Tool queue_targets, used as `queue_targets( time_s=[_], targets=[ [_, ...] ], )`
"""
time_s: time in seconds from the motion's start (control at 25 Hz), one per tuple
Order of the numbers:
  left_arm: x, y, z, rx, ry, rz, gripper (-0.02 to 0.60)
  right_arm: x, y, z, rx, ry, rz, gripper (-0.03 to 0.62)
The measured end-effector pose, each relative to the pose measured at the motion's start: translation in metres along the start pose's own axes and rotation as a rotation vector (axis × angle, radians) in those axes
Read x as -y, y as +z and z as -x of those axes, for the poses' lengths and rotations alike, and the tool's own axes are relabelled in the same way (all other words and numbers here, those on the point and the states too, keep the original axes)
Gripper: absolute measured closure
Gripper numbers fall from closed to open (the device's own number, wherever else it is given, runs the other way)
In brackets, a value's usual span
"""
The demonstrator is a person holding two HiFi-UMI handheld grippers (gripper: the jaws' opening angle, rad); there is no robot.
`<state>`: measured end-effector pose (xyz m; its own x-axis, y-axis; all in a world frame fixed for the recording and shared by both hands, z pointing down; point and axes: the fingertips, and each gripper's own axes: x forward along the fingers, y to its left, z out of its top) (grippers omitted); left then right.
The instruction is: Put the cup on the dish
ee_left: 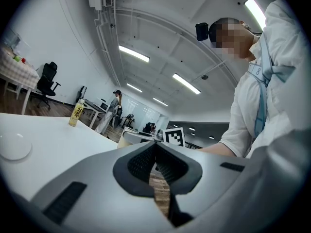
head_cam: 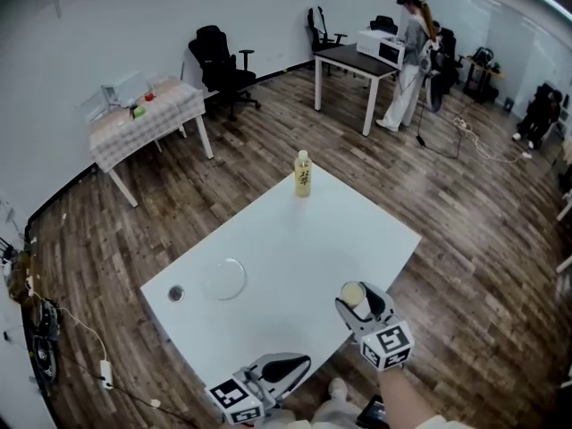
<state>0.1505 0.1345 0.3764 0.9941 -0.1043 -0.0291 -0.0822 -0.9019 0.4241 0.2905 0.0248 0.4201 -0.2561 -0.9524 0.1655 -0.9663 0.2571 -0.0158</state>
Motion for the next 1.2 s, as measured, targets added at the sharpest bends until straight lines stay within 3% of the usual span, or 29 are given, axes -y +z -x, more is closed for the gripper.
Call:
queue_targets(
  time_s=[0.56,1.2],
  targets=[
    [-0.028,0.003,0.019,0.012,0.036,-0.047,0.579,-0.019,-0.003,-0.023,-0.021,0.039,0.000,0.319],
    [-0.054,0.000,0.043,0.024,0.050,-0.038,0.580,-0.052,-0.014,-0.064,-0.060,0.084,-0.004,0.319]
  ],
)
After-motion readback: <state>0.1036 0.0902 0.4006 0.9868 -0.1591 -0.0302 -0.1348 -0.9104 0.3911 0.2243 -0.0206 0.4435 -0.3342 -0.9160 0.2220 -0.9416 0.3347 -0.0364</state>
